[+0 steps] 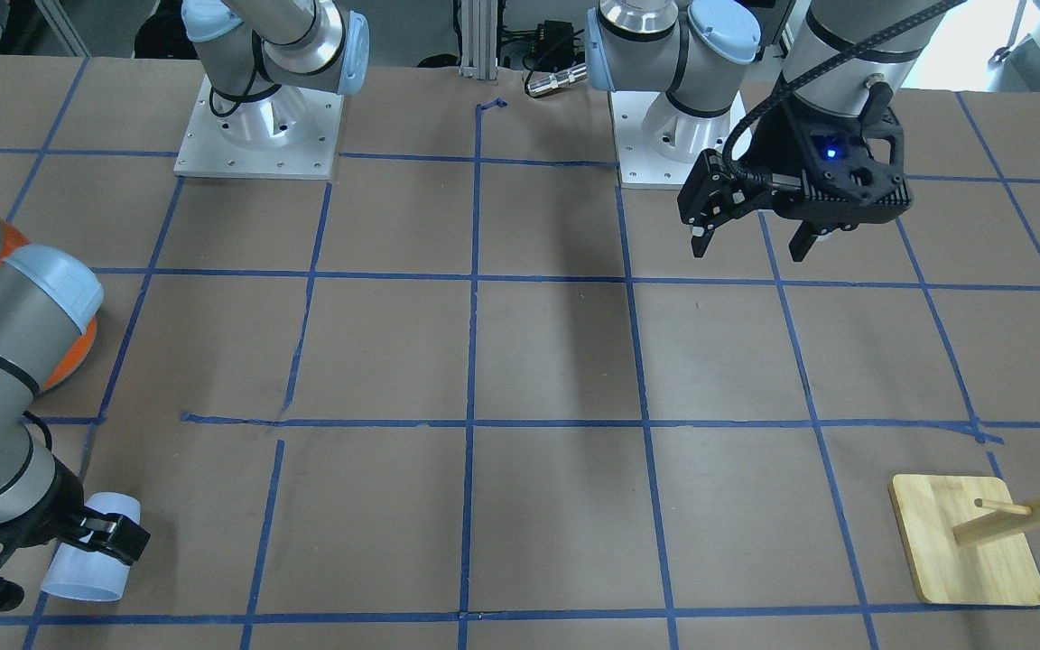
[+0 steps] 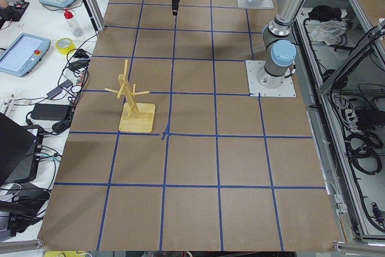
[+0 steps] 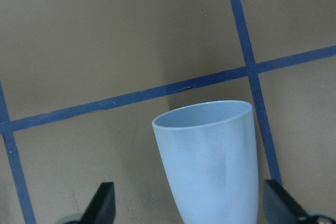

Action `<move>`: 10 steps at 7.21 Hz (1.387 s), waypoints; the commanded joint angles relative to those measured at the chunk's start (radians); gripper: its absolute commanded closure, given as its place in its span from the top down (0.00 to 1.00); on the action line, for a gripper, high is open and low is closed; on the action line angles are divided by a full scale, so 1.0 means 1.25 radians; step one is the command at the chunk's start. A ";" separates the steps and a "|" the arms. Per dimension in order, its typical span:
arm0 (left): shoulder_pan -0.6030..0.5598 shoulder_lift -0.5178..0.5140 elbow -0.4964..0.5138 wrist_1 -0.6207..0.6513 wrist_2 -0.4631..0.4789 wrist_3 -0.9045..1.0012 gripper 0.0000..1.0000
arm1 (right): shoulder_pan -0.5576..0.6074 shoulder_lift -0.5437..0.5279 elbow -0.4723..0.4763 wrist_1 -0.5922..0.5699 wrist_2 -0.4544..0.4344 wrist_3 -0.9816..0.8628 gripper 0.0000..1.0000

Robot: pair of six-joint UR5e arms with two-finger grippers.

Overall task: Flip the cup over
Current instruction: 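Lower the right gripper onto the light-blue cup and close on it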

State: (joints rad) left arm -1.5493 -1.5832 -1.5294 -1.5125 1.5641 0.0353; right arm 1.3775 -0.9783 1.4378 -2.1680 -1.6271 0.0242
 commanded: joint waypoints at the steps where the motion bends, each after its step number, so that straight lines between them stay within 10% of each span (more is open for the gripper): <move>1: 0.000 0.000 0.000 0.000 -0.001 0.000 1.00 | -0.001 0.033 0.000 -0.042 -0.009 -0.001 1.00; 9: 0.000 -0.001 0.000 0.000 -0.001 0.000 1.00 | -0.024 0.084 0.013 -0.077 0.035 -0.034 1.00; 10: 0.000 -0.001 0.000 0.000 -0.001 0.000 1.00 | -0.024 0.084 0.013 -0.070 0.051 -0.026 0.84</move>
State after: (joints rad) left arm -1.5493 -1.5845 -1.5294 -1.5125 1.5631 0.0353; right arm 1.3469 -0.8742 1.4523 -2.2640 -1.5899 -0.0163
